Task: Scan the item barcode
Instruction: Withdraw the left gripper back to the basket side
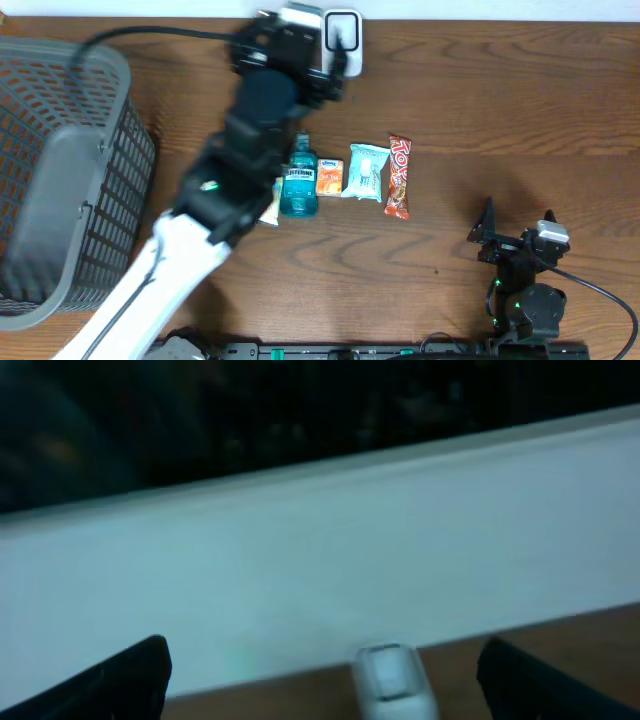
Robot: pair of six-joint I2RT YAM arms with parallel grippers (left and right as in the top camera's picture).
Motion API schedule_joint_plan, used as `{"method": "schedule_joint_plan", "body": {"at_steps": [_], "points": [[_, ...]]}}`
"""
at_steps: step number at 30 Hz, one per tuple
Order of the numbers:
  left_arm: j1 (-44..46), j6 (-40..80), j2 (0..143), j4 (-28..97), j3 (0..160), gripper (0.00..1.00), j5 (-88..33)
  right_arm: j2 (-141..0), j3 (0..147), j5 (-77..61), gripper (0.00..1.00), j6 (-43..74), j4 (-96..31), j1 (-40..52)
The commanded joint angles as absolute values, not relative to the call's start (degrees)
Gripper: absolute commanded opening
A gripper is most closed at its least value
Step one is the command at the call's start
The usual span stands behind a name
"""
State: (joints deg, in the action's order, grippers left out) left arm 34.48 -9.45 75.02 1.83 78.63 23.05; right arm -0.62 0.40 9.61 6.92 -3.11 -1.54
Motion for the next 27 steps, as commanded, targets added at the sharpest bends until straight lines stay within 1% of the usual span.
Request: {"method": "schedule_joint_plan", "body": {"at_steps": [1,4,7,13,15,17,20,23,27], "points": [[32.3,-22.5,71.0,7.2,81.9,0.98,30.3,-0.4,0.3,9.5,0.99,6.1,-3.2,-1.1],[31.4,-24.5,68.8,13.9,82.0,0.98,37.2,-0.4,0.3,9.5,0.99,6.1,-3.2,-1.1],[29.8,-25.4,65.9,15.7,81.3,0.98,32.6,-0.4,0.3,9.5,0.99,6.1,-3.2,-1.1],[29.0,-25.4,60.8,16.7,81.0,0.98,32.0,-0.4,0.3,9.5,0.99,6.1,-3.2,-1.1],[28.6,-23.9,58.3,16.7,80.5,0.98,31.6,-0.4,0.3,9.5,0.99,6.1,-3.2,-1.1],[27.8,-19.9,55.3,17.3,80.1,0.98,30.6,-0.4,0.3,9.5,0.99,6.1,-3.2,-1.1],[26.0,-13.1,50.1,20.7,80.0,0.98,25.3,-0.4,0.3,9.5,0.99,6.1,-3.2,-1.1],[22.3,-8.6,44.5,24.4,80.0,0.98,16.6,-0.4,0.3,9.5,0.99,6.1,-3.2,-1.1],[14.5,-3.7,37.0,27.2,80.0,0.98,4.6,-0.4,0.3,9.5,0.99,6.1,-3.3,-1.1]]}}
